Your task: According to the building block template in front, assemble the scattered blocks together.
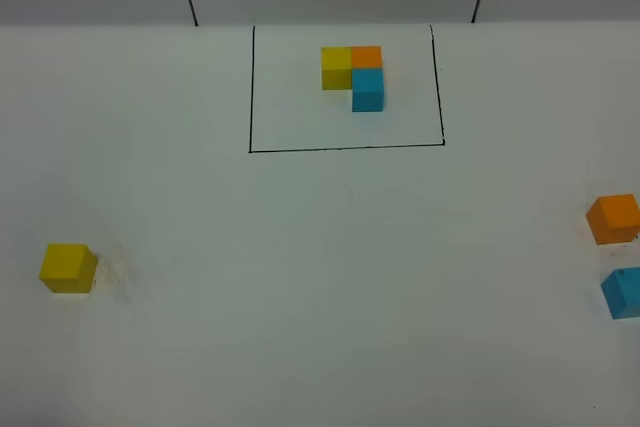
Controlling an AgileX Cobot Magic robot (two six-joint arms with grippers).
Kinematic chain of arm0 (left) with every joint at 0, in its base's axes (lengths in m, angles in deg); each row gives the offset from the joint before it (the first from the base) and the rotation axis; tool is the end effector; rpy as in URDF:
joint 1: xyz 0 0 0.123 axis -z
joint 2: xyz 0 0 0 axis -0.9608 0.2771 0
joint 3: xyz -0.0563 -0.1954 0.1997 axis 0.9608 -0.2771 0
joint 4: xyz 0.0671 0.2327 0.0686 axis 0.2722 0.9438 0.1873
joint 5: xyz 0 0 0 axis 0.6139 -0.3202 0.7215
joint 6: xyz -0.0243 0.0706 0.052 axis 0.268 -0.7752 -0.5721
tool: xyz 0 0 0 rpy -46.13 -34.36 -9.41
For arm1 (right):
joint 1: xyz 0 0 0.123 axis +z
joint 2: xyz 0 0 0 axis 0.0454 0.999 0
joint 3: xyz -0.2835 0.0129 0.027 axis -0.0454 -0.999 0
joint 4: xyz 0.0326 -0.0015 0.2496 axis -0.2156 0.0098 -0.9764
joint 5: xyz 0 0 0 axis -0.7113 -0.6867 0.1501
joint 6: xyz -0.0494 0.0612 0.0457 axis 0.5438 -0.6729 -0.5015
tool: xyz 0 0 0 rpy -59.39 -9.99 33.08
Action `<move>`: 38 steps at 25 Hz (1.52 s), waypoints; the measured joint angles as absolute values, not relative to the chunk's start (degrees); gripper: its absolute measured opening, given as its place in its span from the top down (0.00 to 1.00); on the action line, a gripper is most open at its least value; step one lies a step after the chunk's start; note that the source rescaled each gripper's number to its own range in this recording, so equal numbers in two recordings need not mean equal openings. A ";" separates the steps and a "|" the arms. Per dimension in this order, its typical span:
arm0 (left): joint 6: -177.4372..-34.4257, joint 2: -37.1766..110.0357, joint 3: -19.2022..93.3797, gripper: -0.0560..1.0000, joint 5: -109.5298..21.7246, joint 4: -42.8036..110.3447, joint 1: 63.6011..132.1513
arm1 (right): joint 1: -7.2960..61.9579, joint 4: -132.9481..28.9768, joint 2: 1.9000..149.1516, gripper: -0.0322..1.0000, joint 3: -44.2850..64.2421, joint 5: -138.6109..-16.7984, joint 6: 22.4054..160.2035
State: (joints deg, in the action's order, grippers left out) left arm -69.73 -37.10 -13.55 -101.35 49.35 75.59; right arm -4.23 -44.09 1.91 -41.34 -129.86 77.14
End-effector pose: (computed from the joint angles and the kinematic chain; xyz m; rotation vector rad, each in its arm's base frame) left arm -0.0070 0.0031 0.2779 -0.0106 2.0412 0.0016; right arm -0.0069 0.0009 0.2775 -0.0333 2.0466 -0.1693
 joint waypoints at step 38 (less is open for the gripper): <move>-65.64 -6.85 0.69 0.31 -99.82 49.47 75.59 | -4.23 -44.09 1.91 0.97 -41.34 -129.86 77.14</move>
State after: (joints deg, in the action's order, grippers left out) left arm -65.64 -6.85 0.69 -99.82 49.47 75.59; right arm -4.23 -44.09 1.91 -41.34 -129.86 77.14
